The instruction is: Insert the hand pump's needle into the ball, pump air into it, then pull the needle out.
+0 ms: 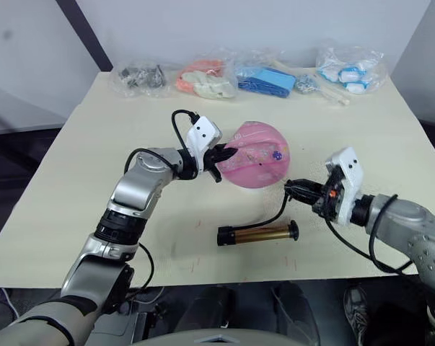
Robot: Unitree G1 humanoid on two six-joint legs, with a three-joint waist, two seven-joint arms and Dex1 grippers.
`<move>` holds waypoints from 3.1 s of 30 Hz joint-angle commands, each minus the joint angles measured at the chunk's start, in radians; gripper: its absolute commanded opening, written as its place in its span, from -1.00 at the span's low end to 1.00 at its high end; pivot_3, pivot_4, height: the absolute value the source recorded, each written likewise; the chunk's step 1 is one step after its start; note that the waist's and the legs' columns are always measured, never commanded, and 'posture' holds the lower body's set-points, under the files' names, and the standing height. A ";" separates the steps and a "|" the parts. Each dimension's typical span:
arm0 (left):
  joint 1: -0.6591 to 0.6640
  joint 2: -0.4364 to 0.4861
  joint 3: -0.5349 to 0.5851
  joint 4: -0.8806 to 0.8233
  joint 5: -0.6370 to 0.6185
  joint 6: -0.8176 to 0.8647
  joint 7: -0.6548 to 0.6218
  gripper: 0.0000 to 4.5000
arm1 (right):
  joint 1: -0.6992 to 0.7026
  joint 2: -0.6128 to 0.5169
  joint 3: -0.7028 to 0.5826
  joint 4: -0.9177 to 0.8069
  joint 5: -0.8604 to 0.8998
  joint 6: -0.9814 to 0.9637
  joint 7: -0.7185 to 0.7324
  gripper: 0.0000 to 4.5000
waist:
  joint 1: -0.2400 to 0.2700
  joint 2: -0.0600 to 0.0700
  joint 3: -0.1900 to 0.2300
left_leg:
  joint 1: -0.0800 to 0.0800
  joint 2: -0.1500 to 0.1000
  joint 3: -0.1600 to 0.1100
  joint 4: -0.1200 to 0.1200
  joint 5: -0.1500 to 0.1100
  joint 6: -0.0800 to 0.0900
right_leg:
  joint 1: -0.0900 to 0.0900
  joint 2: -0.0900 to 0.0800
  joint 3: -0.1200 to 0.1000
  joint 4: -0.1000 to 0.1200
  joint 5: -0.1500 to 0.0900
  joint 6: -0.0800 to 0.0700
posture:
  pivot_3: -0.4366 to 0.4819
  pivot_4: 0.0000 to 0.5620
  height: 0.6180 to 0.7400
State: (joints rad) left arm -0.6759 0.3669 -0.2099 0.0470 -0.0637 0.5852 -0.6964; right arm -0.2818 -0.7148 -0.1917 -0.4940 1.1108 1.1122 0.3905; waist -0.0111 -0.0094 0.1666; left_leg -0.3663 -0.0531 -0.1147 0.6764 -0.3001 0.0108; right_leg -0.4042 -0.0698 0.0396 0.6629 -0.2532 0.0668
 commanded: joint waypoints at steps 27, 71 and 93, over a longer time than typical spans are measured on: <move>0.053 -0.034 -0.023 -0.069 0.058 -0.062 0.088 -0.99 | -0.383 0.281 -0.061 0.576 0.437 0.299 -0.673 -0.83 | -0.002 0.001 -0.001 | -0.015 -0.001 0.000 0.008 0.000 0.000 | -0.011 0.000 0.000 0.002 0.004 0.001 | -0.05 -0.47 1.00; 0.062 -0.032 -0.029 -0.050 0.067 -0.098 0.077 -0.99 | -0.318 0.251 0.021 0.571 0.524 0.208 -0.753 -0.83 | -0.003 0.001 -0.001 | -0.015 -0.001 0.000 0.008 0.001 0.001 | -0.011 0.000 0.000 0.001 0.005 0.002 | -0.05 -0.47 1.00; 0.074 -0.042 -0.034 -0.057 0.063 -0.105 0.072 -0.99 | -0.308 0.262 0.063 0.650 0.666 0.166 -0.967 -0.83 | -0.002 0.001 -0.001 | -0.015 -0.001 0.000 0.008 0.001 0.001 | -0.011 0.000 0.000 0.001 0.005 0.002 | -0.05 -0.47 1.00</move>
State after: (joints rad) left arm -0.6111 0.3327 -0.2335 0.0027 -0.0006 0.4895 -0.6248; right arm -0.6029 -0.4566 -0.1422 0.1393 1.7425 1.2953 -0.5209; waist -0.0134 -0.0083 0.1655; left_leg -0.3811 -0.0545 -0.1146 0.6848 -0.2993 0.0121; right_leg -0.4151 -0.0702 0.0399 0.6643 -0.2485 0.0687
